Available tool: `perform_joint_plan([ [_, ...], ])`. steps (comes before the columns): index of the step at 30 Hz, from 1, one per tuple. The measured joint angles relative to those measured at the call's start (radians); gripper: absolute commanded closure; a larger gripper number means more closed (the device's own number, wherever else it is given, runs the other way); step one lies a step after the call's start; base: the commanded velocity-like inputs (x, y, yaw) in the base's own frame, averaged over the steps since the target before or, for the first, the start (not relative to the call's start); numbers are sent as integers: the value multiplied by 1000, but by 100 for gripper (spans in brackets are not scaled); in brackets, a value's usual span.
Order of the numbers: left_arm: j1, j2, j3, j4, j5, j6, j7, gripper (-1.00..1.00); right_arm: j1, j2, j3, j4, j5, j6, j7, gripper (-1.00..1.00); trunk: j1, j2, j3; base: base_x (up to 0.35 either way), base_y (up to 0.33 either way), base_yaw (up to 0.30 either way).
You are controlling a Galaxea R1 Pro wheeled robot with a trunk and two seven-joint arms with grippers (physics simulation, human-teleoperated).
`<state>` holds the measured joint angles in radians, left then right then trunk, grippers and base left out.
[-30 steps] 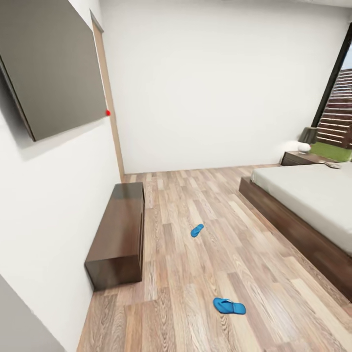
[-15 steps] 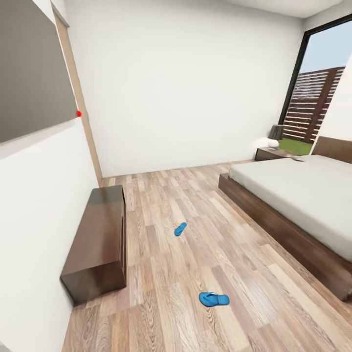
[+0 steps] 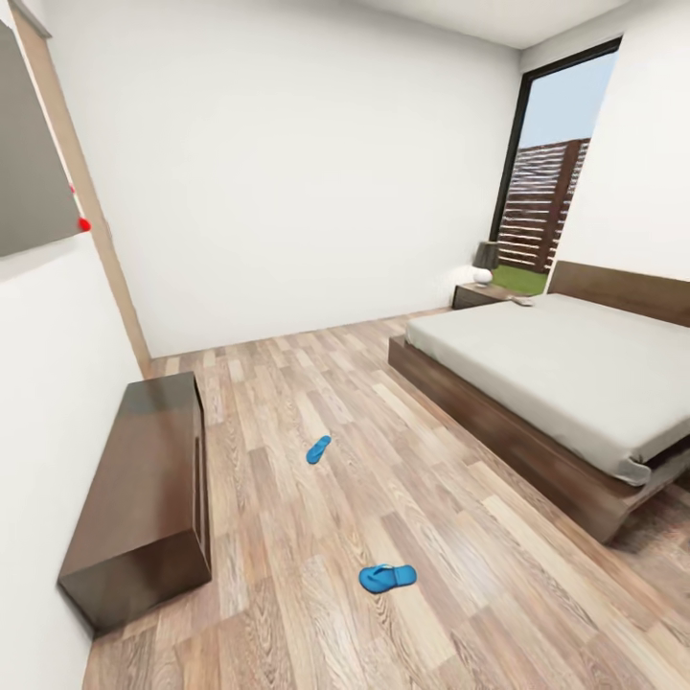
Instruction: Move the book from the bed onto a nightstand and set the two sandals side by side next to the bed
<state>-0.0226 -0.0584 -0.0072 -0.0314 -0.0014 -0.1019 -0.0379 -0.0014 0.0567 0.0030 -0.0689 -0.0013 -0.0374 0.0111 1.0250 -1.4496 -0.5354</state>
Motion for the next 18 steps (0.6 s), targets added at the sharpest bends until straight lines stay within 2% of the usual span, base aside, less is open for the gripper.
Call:
perform_joint_plan([
  [10,0,0,0,0,0,0,0,-100,0,0,0,0,0,1,-1,-100,0,0,0,0,0,-284],
  [18,0,0,0,0,0,0,0,-100,0,0,0,0,0,2,-1,-100,0,0,0,17,23,-115],
])
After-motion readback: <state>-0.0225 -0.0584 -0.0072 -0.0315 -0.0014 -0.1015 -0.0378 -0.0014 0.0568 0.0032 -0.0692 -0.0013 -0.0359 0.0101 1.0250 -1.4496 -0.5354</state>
